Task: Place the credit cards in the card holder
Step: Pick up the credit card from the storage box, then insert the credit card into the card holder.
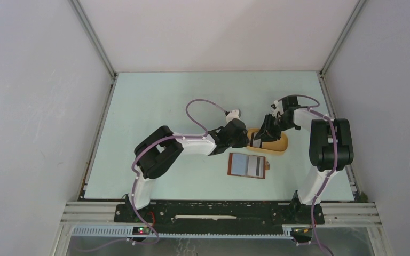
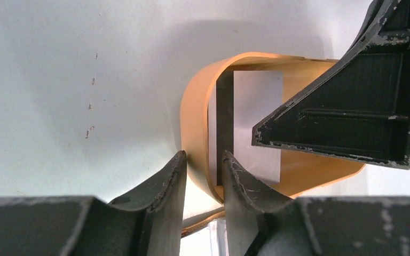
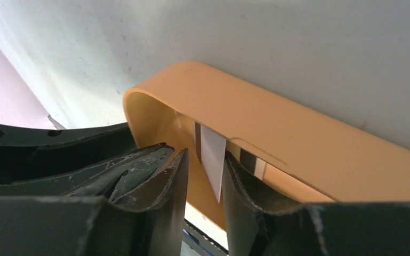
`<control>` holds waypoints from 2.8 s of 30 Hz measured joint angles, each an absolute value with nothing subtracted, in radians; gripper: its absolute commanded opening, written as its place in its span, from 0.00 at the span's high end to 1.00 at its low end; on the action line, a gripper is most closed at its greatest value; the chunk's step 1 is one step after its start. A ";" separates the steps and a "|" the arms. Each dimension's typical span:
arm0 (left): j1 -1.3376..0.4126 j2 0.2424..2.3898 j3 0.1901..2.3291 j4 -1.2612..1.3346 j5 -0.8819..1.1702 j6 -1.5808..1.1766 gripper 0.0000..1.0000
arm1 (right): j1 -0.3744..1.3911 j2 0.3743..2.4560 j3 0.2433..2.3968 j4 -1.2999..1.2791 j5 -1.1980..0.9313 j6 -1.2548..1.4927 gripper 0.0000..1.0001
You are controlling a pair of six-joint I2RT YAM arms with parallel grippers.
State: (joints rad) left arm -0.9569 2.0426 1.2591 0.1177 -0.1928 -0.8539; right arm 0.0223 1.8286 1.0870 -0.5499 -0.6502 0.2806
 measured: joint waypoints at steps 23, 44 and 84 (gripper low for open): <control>-0.933 1.744 1.079 0.176 -0.197 -0.685 0.34 | -0.049 1.645 1.083 -0.631 -0.729 0.034 1.00; -0.939 0.996 0.352 0.419 -0.137 -0.480 0.21 | 0.260 1.227 0.877 -0.879 -0.624 -0.636 1.00; -1.003 1.341 0.277 0.665 -0.033 -0.757 0.34 | 0.255 1.312 0.936 -0.864 -0.714 -0.664 1.00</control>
